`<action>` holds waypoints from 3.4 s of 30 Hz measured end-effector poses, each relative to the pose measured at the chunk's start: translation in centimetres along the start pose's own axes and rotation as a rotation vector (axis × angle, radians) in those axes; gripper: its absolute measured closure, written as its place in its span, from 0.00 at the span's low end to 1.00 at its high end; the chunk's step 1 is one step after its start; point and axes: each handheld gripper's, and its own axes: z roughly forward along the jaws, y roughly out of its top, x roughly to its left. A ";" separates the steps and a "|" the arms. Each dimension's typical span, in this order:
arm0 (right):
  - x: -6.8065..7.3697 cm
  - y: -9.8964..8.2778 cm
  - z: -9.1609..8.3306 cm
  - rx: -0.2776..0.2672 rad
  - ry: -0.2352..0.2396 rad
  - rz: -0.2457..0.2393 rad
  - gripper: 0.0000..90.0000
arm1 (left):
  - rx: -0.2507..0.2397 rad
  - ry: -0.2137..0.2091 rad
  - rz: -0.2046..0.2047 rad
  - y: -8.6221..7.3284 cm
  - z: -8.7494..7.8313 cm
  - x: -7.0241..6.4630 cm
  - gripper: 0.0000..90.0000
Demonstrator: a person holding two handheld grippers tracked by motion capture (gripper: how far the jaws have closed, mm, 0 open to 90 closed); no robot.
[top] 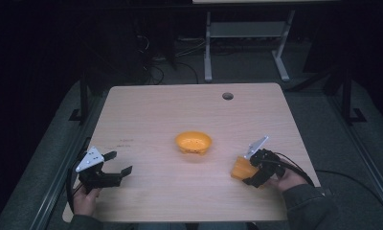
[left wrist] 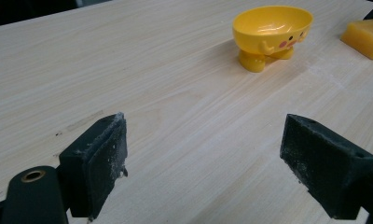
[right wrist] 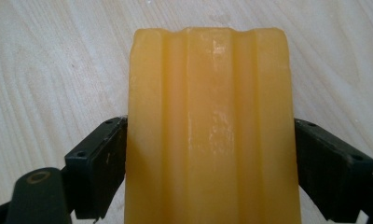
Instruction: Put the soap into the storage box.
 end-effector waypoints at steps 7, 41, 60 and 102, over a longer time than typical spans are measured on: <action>-0.1 0.2 0.5 0.022 0.005 -0.008 0.20 | -0.003 -0.001 -0.004 0.0 0.0 0.0 0.16; 0.0 2.2 -0.8 -0.005 0.022 -0.077 0.23 | -0.007 0.000 -0.008 0.0 0.0 0.0 0.16; -1.1 5.3 -2.1 -0.015 0.009 -0.109 0.23 | -0.009 0.002 -0.009 0.0 -0.1 0.2 0.16; -1.9 11.9 -2.9 -0.049 0.027 -0.185 0.23 | -0.010 0.006 -0.014 0.0 -0.2 0.2 0.16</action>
